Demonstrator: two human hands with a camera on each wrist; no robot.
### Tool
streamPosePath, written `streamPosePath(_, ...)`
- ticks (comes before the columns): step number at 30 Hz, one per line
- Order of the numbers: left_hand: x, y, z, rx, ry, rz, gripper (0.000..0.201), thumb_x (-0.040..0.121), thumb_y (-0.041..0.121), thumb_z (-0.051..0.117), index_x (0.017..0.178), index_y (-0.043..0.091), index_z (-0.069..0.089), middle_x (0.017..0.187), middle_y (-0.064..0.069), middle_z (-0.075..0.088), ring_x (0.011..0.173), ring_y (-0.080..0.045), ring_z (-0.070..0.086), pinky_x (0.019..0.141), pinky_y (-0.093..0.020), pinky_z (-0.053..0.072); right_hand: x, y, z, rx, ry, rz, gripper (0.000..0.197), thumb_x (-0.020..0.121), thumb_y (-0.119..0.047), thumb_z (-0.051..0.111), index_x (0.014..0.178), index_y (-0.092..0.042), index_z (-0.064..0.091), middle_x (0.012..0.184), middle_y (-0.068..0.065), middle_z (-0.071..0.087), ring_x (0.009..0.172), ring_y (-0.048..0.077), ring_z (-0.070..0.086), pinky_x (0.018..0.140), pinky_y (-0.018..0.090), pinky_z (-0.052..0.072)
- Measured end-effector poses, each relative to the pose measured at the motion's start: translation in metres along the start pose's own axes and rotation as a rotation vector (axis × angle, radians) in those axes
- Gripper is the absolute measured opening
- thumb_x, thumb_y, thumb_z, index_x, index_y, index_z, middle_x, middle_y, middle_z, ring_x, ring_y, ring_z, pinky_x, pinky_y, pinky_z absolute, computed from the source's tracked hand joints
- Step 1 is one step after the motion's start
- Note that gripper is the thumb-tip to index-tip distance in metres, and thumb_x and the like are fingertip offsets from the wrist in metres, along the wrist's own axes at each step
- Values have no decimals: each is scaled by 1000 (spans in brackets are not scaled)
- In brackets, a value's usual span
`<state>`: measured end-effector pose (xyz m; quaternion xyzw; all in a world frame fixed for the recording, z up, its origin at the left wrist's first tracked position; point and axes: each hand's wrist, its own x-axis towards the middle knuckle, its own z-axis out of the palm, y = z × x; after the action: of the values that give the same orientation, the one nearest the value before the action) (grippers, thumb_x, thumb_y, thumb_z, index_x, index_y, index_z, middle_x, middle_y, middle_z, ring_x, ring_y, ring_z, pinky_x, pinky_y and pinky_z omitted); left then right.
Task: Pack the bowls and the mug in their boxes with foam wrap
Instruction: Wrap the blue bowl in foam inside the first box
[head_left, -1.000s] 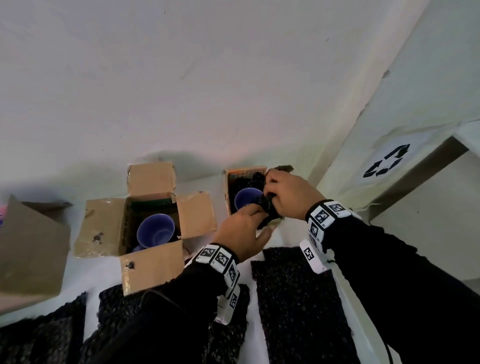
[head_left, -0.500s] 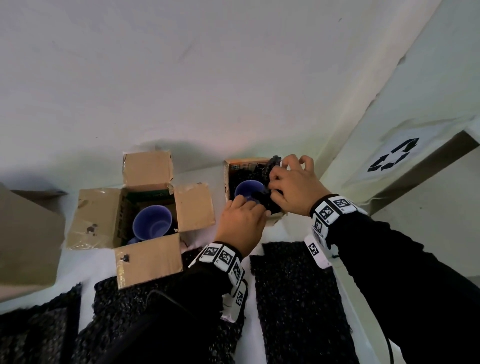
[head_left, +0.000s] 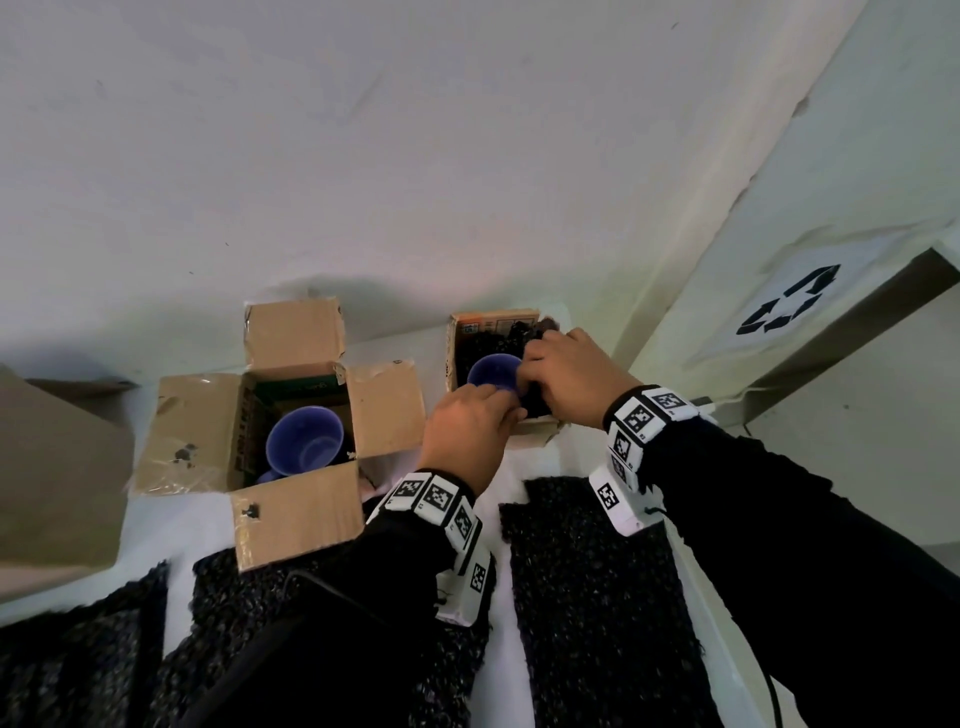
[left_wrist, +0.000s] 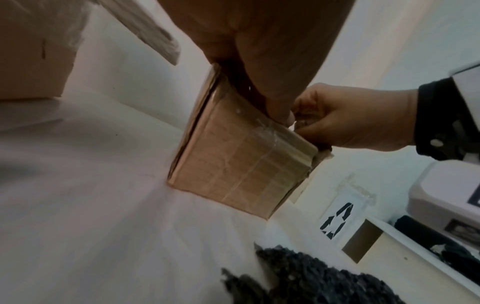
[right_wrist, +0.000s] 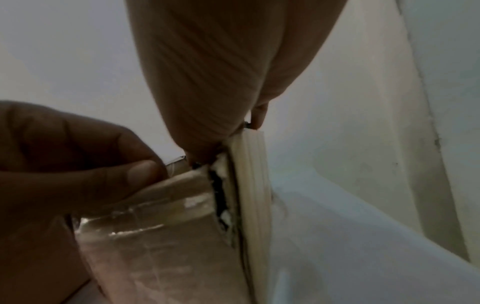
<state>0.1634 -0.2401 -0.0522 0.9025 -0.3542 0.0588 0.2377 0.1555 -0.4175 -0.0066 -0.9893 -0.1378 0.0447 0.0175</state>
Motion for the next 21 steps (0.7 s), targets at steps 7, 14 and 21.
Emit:
streamPosePath(7,-8,2,2,105,-40,80,45,90,58,42,86,26,73,83,6,63,83,-19,52,73,-35,42,-22,12,-2,-118,100,-41,38,76,-31,32,71,-27,69,80,-14,67,111,18,51,92,42,26)
streamPosePath(14,-10,-3,7,190,-50,129,29,88,43,49,101,25,67,97,4,64,89,-22,52,76,-35,40,-17,6,12,8,111,-21,24,77,-30,39,93,-23,56,91,-3,63,96,21,53,84,37,30)
streamPosePath(21,-9,6,4,305,-111,139,44,86,56,39,103,25,66,99,2,57,89,-22,49,74,-36,40,0,12,10,-196,134,138,27,80,-27,52,103,-24,65,110,-6,66,131,27,35,98,47,18)
